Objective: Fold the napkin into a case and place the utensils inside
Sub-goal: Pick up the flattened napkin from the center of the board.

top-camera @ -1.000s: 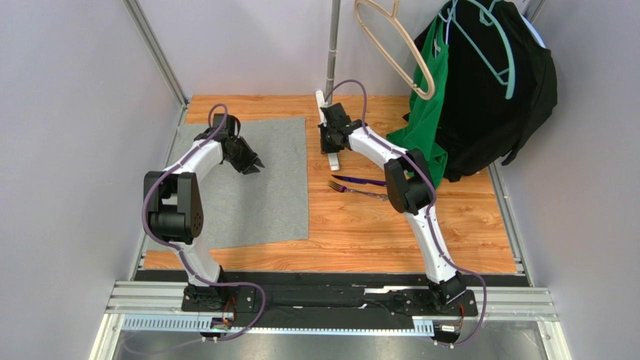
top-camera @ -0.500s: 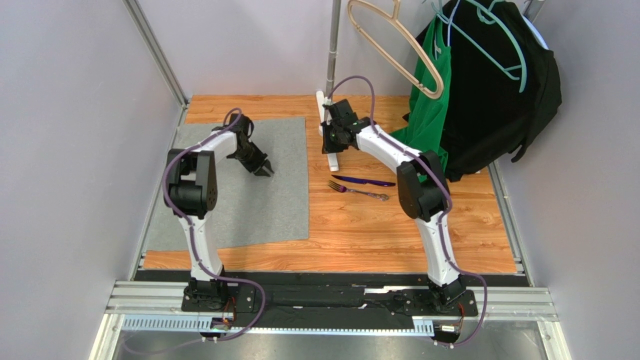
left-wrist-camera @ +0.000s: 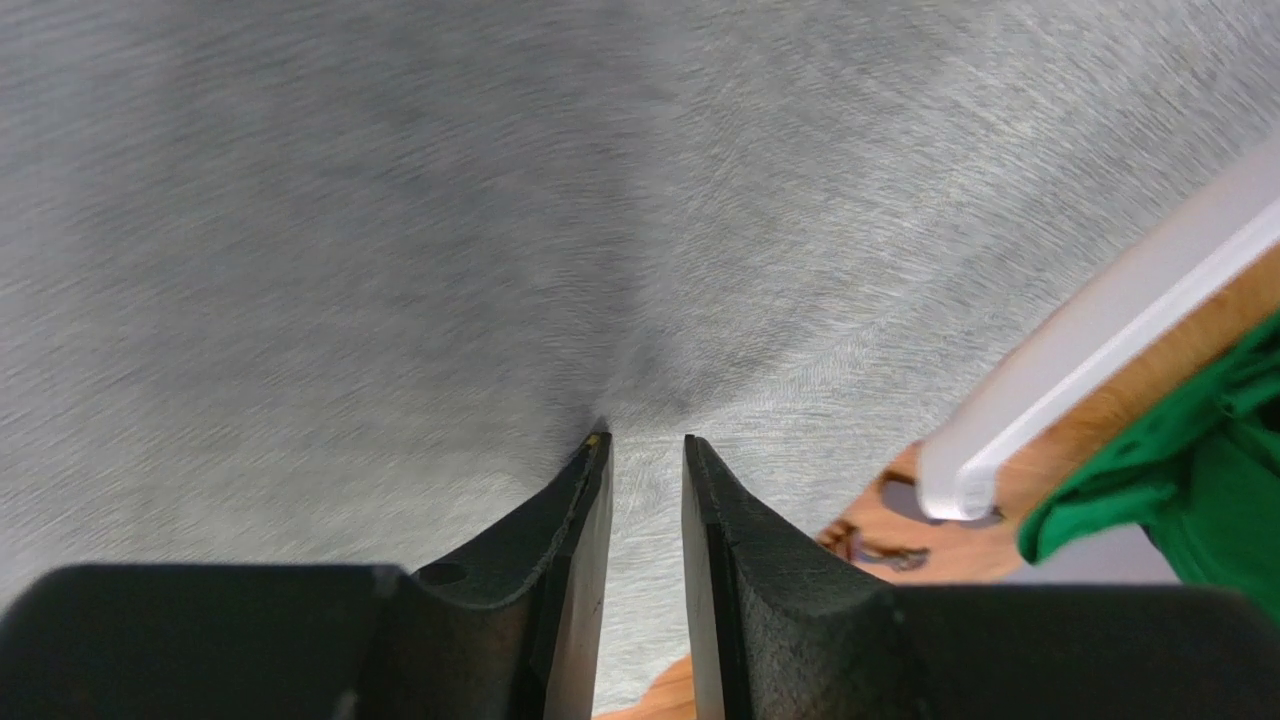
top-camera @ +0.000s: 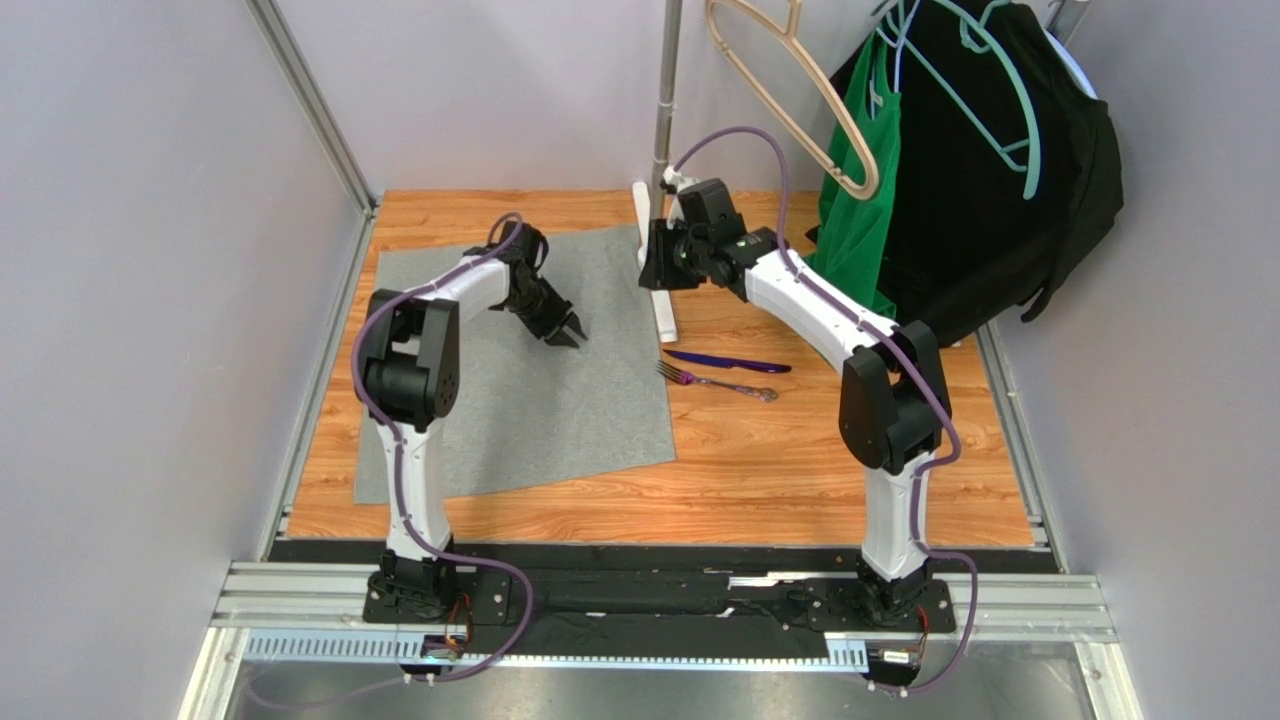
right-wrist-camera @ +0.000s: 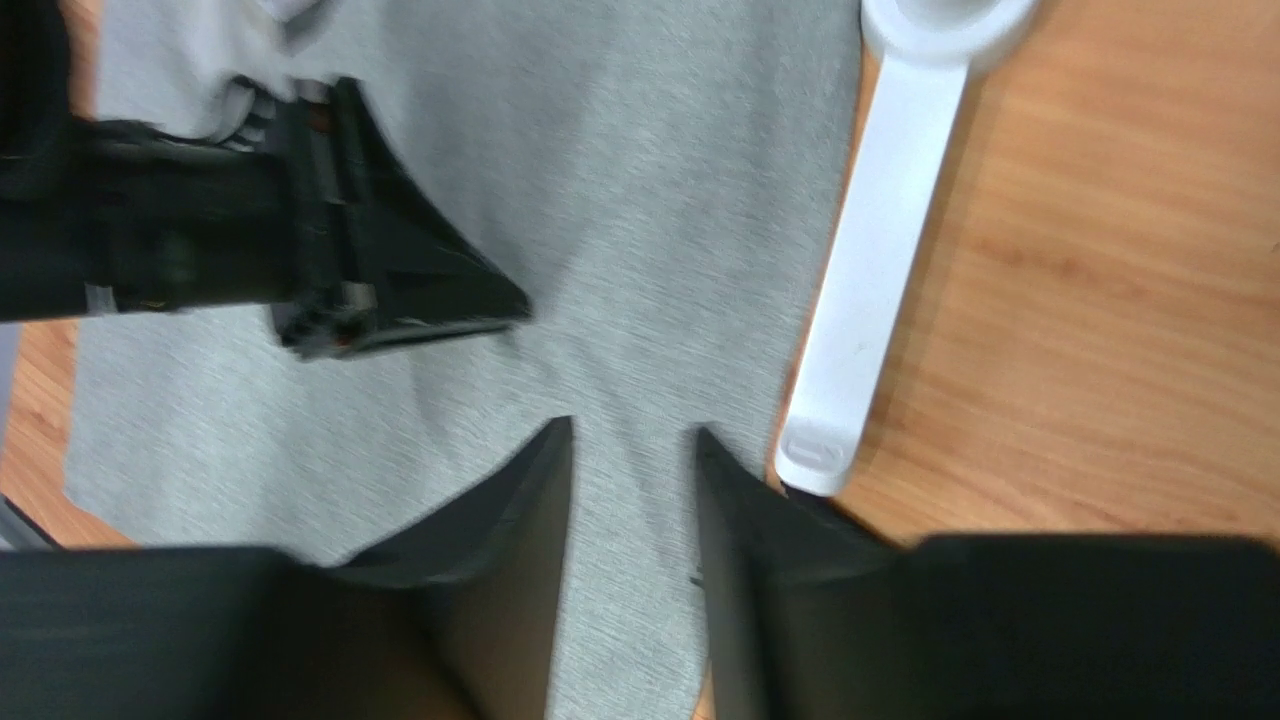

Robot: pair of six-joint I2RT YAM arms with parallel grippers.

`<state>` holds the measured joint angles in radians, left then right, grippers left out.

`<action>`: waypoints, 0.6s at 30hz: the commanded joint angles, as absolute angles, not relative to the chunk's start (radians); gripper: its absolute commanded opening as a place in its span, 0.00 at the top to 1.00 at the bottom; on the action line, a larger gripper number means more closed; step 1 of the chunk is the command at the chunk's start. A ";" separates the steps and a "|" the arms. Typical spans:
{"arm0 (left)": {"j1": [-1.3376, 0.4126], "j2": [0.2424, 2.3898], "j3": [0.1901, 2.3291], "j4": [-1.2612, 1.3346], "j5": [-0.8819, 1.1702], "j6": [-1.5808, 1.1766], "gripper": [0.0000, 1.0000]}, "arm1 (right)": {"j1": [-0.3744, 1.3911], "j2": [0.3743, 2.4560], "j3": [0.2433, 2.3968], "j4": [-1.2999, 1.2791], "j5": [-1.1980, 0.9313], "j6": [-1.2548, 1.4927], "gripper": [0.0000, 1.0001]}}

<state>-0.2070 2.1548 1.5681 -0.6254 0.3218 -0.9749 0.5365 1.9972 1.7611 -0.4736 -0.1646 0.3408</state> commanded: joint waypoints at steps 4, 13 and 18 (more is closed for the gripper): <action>-0.152 1.886 1.445 -0.770 0.086 -0.875 0.55 | 0.609 1.915 1.586 -0.560 -0.074 0.431 0.46; 0.115 1.437 1.030 -0.725 0.133 -0.726 0.52 | 0.768 1.795 1.451 -0.647 -0.002 0.420 0.43; 0.166 1.688 1.221 -0.765 0.262 -0.641 0.64 | 0.781 1.767 1.447 -0.686 0.048 0.431 0.42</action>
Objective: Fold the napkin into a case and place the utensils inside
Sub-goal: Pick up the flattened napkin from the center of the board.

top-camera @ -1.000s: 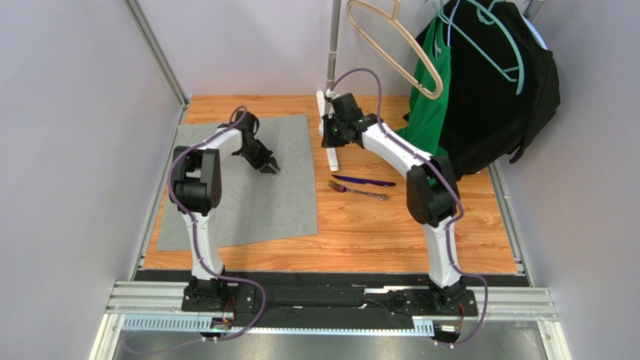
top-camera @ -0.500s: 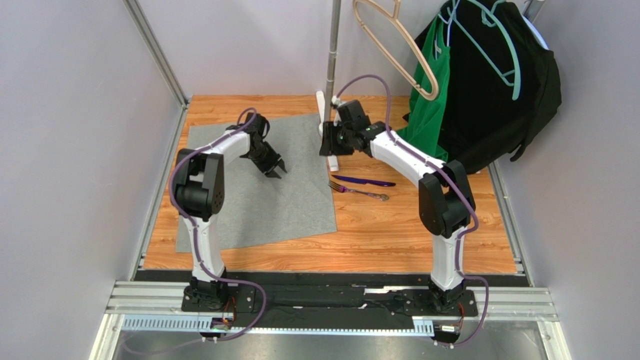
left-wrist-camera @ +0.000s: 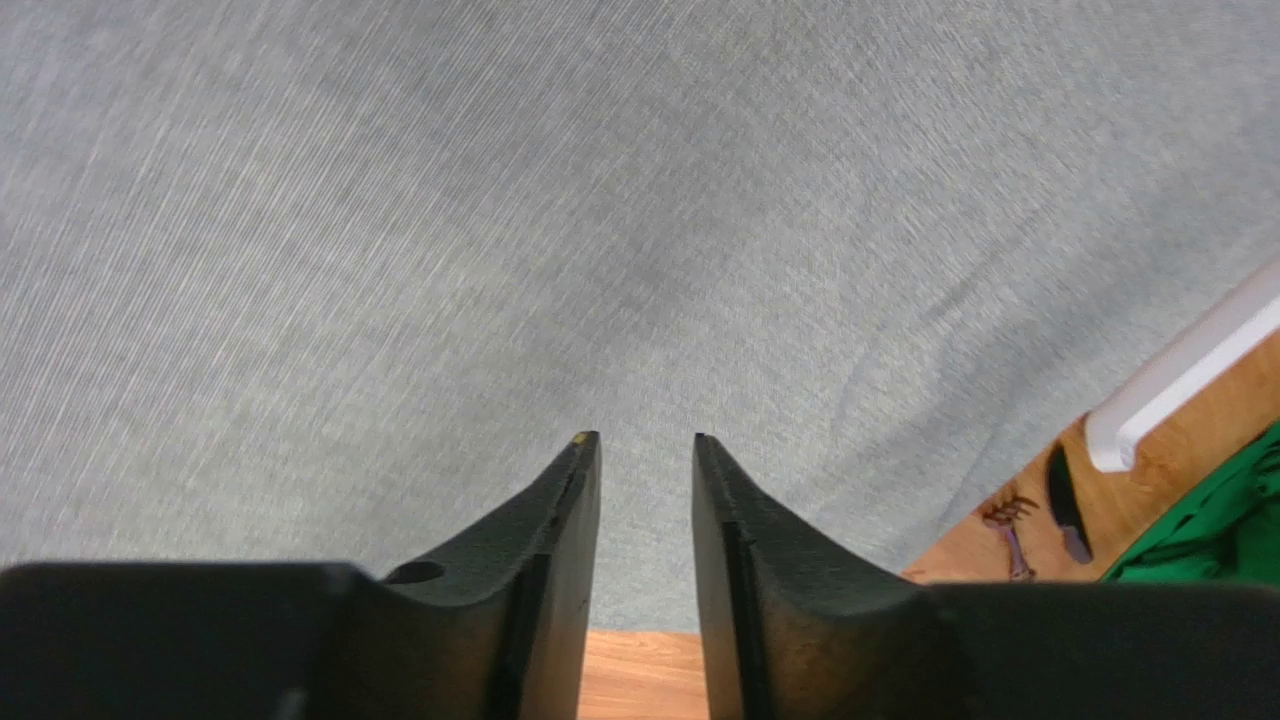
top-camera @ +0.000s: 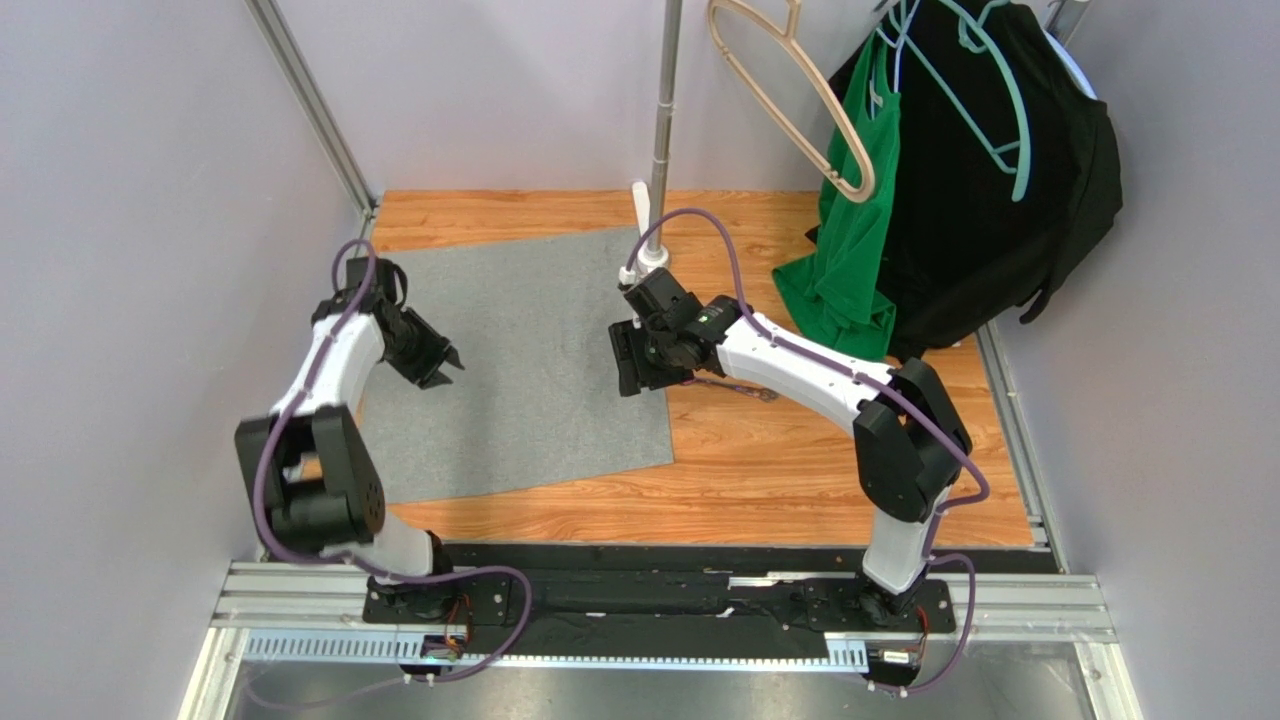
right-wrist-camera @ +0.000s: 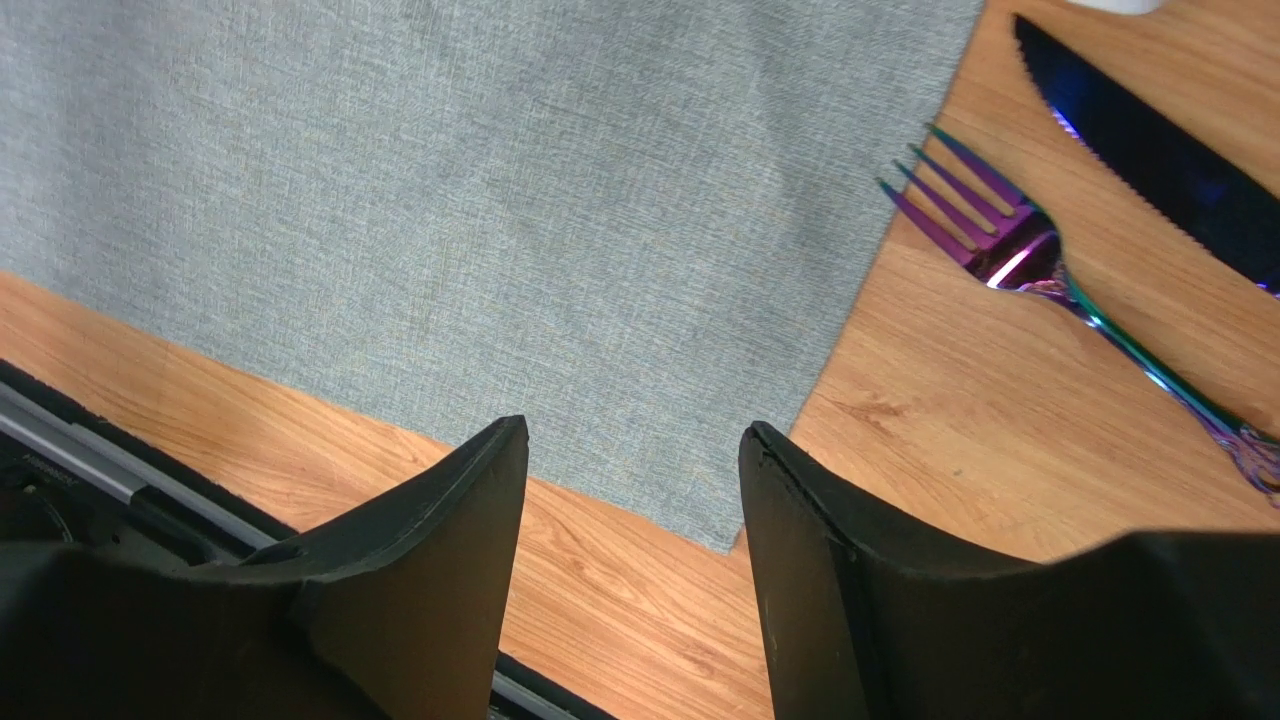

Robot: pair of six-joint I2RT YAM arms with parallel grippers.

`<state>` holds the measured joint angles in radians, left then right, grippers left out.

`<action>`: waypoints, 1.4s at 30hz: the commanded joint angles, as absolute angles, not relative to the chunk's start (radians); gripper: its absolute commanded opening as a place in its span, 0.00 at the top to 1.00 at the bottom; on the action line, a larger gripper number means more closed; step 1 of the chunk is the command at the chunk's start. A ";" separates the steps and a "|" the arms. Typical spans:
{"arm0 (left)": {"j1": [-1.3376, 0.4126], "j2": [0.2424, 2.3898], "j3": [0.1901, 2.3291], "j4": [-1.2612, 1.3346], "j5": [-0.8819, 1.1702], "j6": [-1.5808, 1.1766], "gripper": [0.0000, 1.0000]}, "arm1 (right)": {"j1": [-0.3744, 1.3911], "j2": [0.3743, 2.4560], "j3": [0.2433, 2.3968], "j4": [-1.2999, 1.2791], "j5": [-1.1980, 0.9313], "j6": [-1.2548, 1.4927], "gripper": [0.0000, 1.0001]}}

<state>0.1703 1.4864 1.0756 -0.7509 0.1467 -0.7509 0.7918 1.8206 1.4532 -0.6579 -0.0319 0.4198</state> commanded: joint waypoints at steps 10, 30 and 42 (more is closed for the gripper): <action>0.267 2.048 1.425 -0.801 0.286 -0.680 0.64 | 0.781 1.710 1.353 -0.683 0.060 0.466 0.34; 0.376 1.442 1.106 -0.857 0.273 -0.620 0.46 | 0.814 1.694 1.247 -0.693 0.113 0.728 0.31; 0.373 0.789 0.919 -0.995 0.052 -0.696 0.41 | 0.992 1.784 1.291 -0.854 0.346 1.164 0.43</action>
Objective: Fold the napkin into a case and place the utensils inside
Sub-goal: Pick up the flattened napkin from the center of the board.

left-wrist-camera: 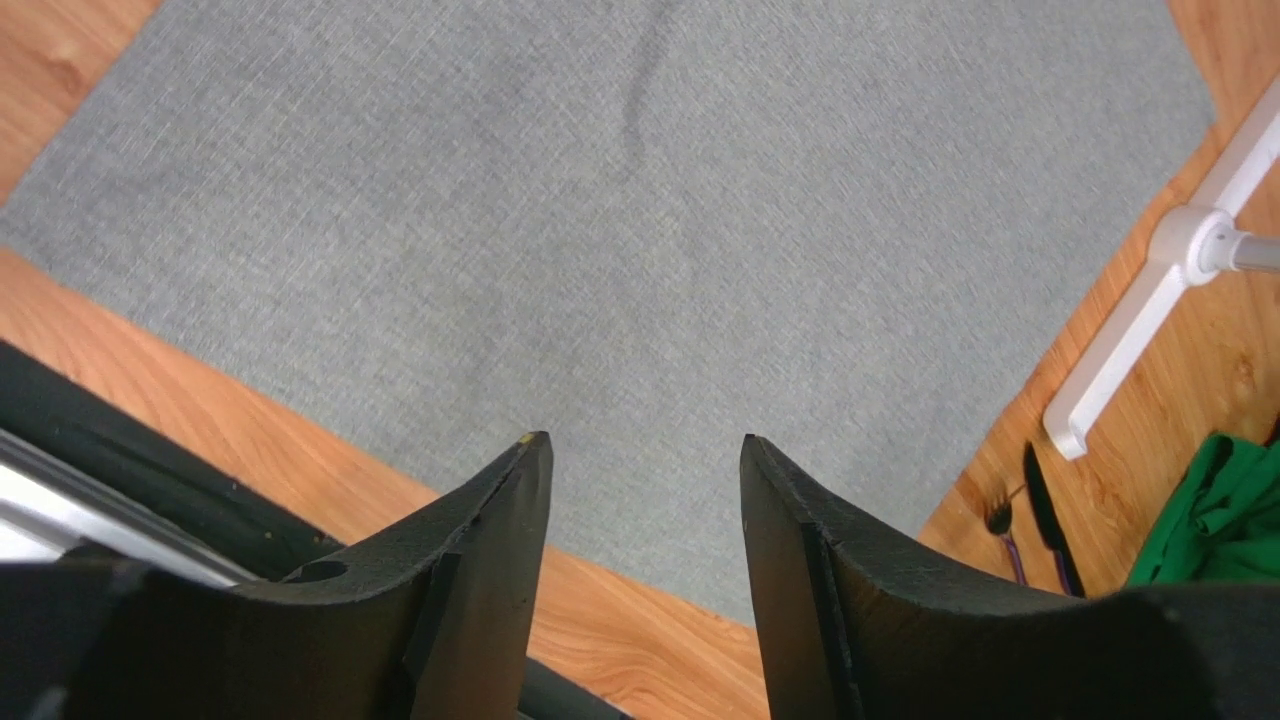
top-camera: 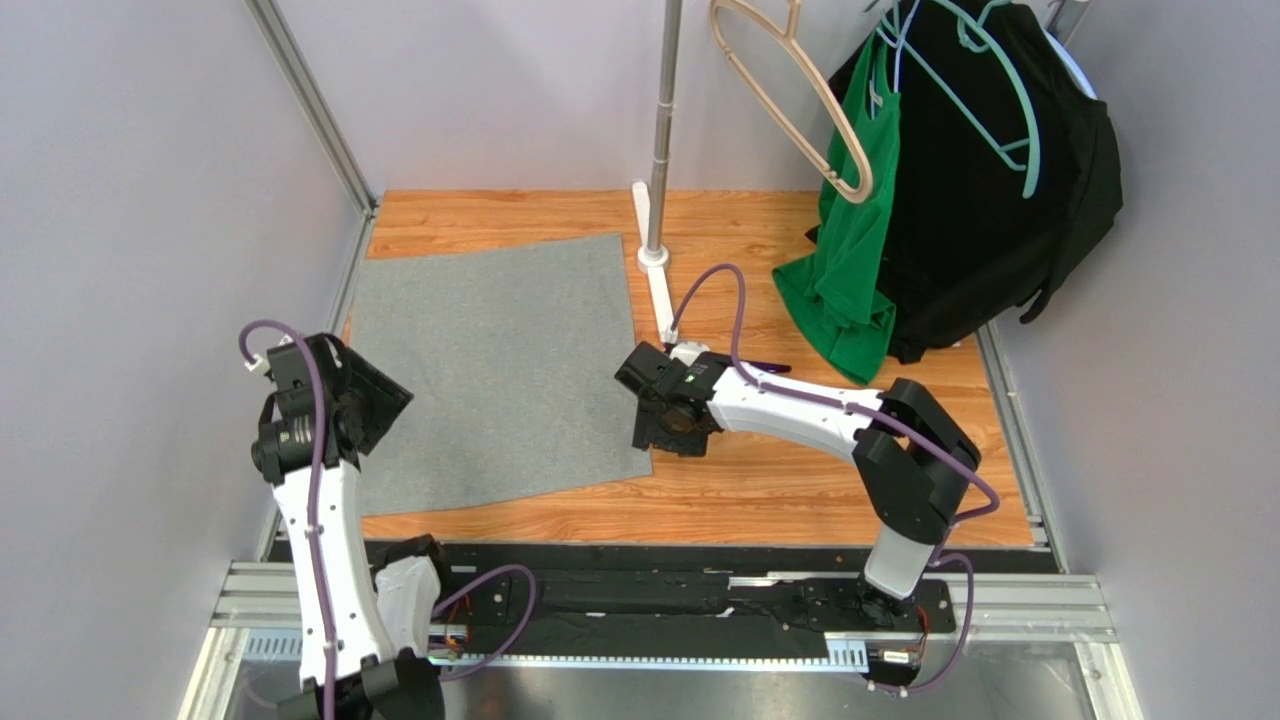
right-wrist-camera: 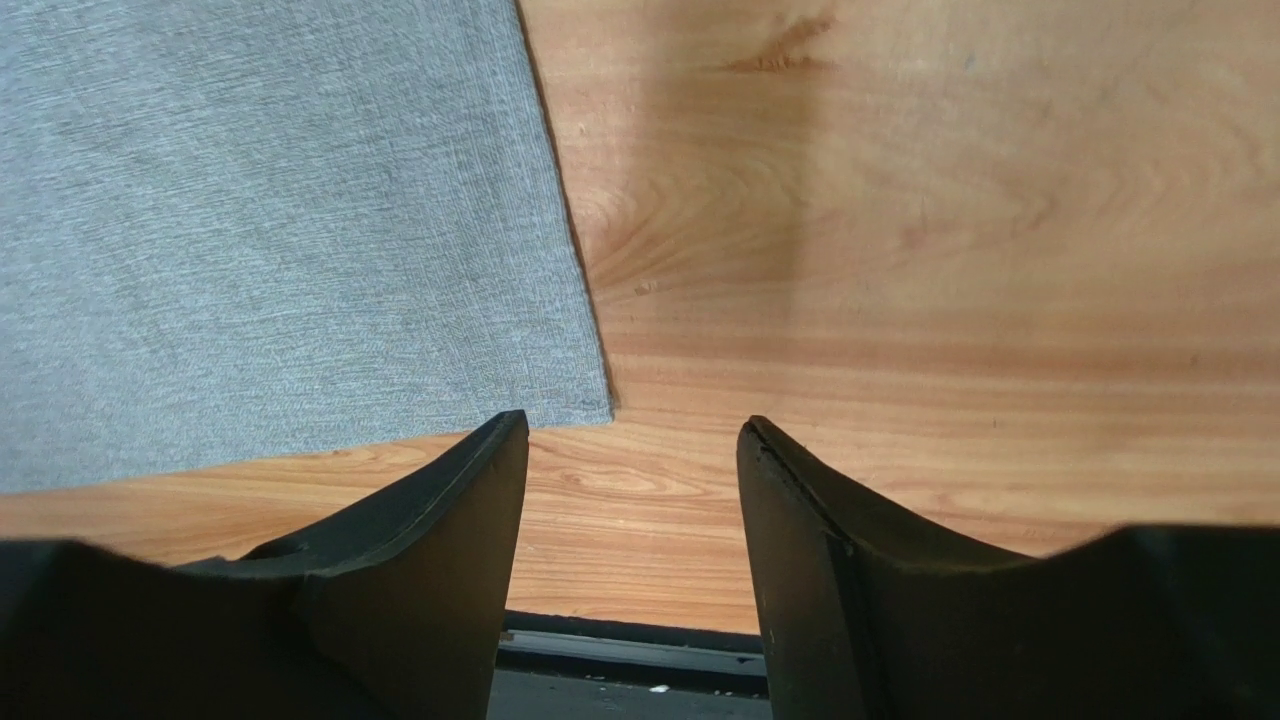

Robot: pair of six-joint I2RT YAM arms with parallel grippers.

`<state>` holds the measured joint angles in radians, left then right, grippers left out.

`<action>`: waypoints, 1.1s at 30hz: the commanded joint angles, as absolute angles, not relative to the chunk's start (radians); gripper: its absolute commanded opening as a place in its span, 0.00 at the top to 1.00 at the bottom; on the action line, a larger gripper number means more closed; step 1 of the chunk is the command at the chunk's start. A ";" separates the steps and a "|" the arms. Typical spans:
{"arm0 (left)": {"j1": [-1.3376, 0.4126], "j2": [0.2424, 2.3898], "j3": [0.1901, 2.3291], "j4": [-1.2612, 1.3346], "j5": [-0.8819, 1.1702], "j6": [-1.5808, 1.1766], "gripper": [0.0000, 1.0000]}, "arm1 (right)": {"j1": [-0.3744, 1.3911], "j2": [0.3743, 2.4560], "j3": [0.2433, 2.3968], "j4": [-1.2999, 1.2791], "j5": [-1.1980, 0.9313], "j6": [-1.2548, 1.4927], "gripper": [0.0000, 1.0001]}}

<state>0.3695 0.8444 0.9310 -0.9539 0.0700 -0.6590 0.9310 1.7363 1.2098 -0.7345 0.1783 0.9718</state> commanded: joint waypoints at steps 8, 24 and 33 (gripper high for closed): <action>0.374 0.867 0.927 -1.006 0.117 -0.654 0.41 | 1.008 1.855 1.316 -0.887 0.308 1.281 0.50; 0.374 0.896 0.933 -0.994 0.103 -0.670 0.41 | 1.034 1.910 1.327 -0.871 0.290 1.370 0.56; 0.374 0.913 0.943 -1.031 0.022 -0.669 0.41 | 1.046 1.964 1.379 -0.901 0.293 1.394 0.60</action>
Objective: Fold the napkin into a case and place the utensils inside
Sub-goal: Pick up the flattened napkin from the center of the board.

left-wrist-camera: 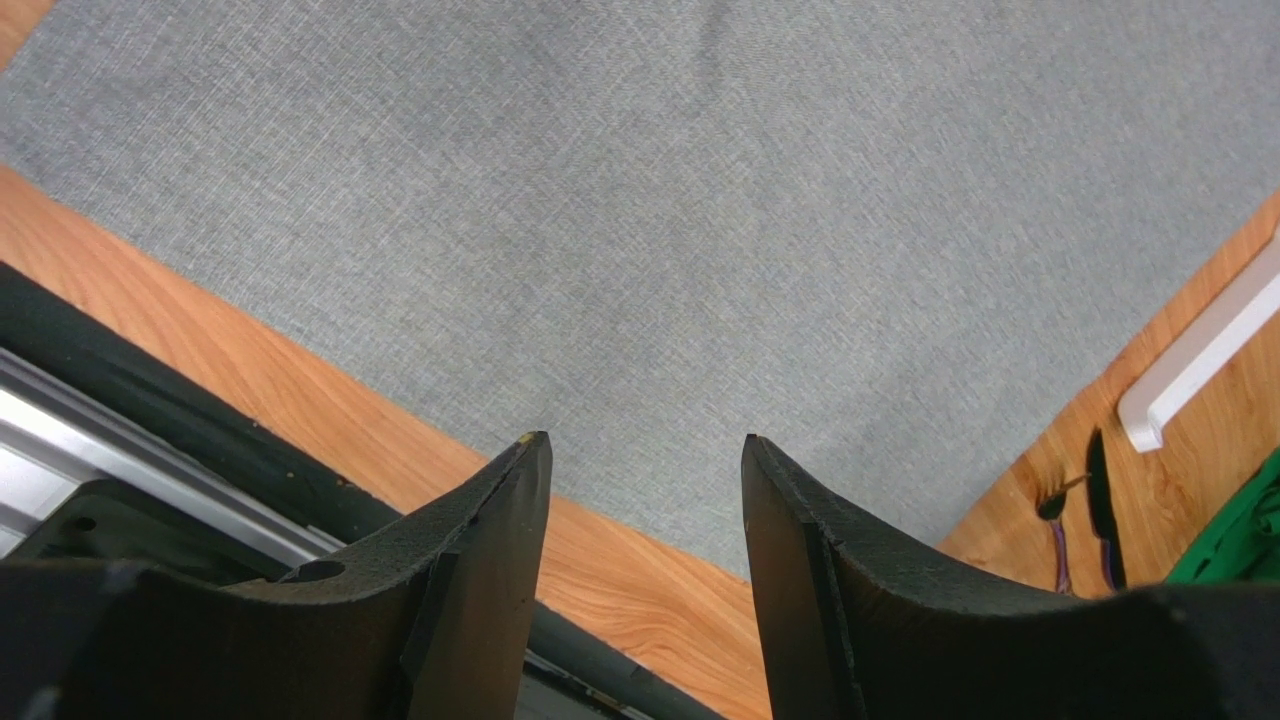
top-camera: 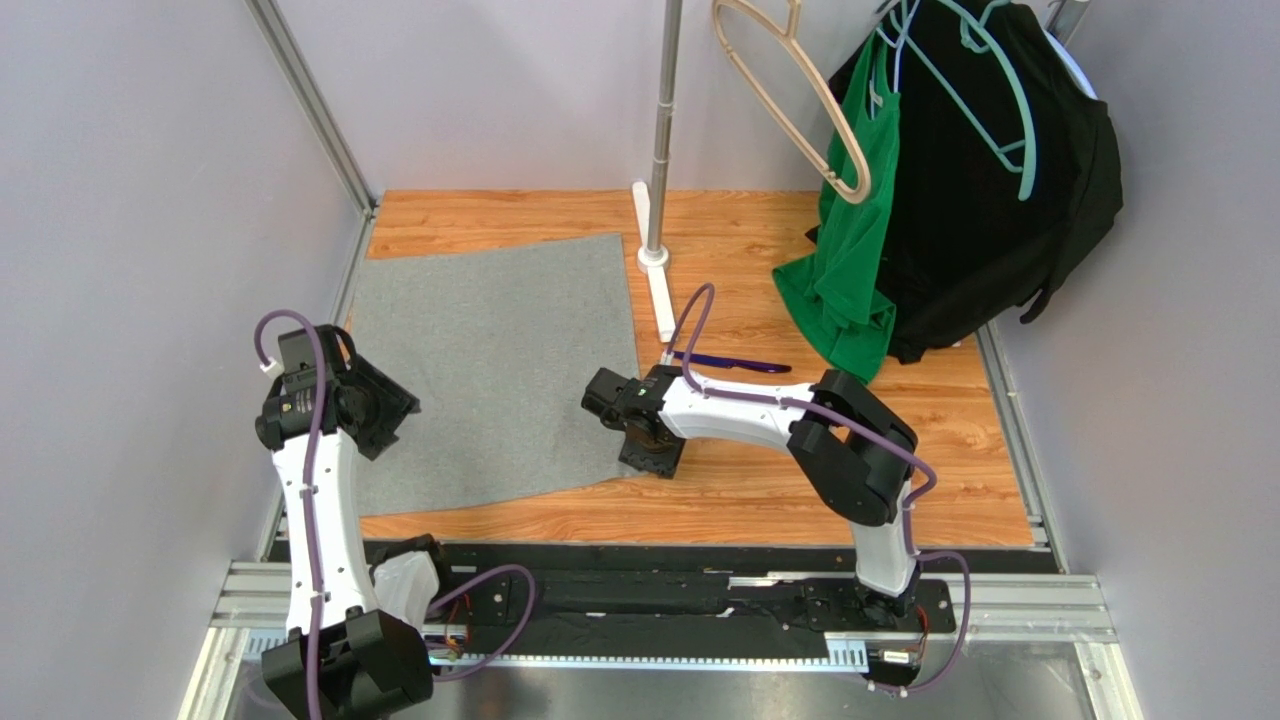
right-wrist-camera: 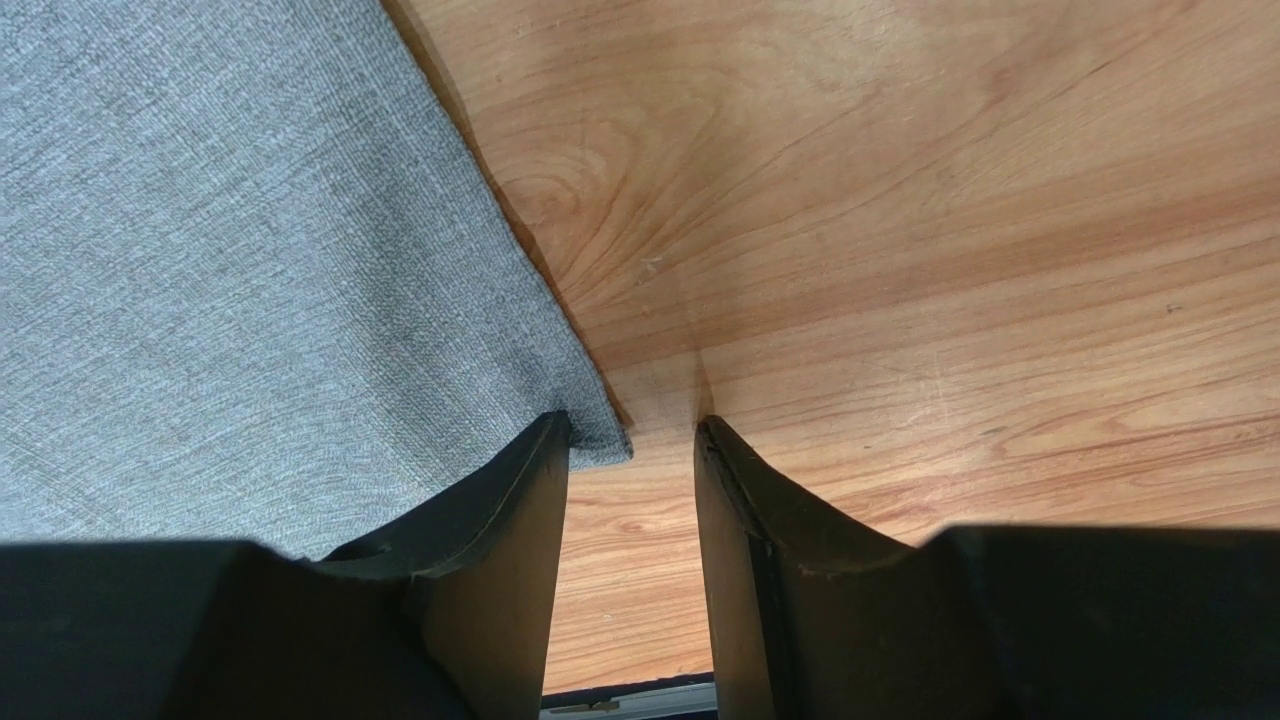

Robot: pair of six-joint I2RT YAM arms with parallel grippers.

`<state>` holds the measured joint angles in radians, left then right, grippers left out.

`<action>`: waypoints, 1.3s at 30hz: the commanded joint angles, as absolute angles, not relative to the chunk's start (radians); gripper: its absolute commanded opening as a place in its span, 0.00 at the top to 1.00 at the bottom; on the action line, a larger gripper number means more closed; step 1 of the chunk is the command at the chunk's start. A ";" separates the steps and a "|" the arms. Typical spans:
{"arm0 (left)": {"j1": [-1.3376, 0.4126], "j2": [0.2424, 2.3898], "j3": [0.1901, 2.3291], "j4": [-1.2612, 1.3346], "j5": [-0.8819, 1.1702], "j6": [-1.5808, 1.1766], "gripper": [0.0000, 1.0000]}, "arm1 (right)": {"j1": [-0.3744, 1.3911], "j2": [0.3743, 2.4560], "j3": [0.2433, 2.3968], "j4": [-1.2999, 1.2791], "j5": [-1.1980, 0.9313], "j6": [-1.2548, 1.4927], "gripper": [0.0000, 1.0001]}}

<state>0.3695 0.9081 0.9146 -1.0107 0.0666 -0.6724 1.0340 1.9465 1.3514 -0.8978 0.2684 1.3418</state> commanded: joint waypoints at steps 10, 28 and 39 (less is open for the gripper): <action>0.373 0.888 0.960 -1.035 0.021 -0.667 0.41 | 1.066 1.944 1.384 -0.917 0.359 1.407 0.65; 0.435 1.040 0.868 -1.054 0.100 -0.719 0.39 | 0.982 1.846 1.278 -0.481 0.306 0.941 1.00; 0.508 0.993 0.787 -1.071 0.080 -0.876 0.38 | 0.854 1.855 1.394 -0.230 0.167 0.548 1.00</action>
<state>0.4911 1.0222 0.8314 -1.0447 0.0837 -0.7830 0.8818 1.8580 1.2896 -0.3550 0.1905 0.7460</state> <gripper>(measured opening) 0.600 0.010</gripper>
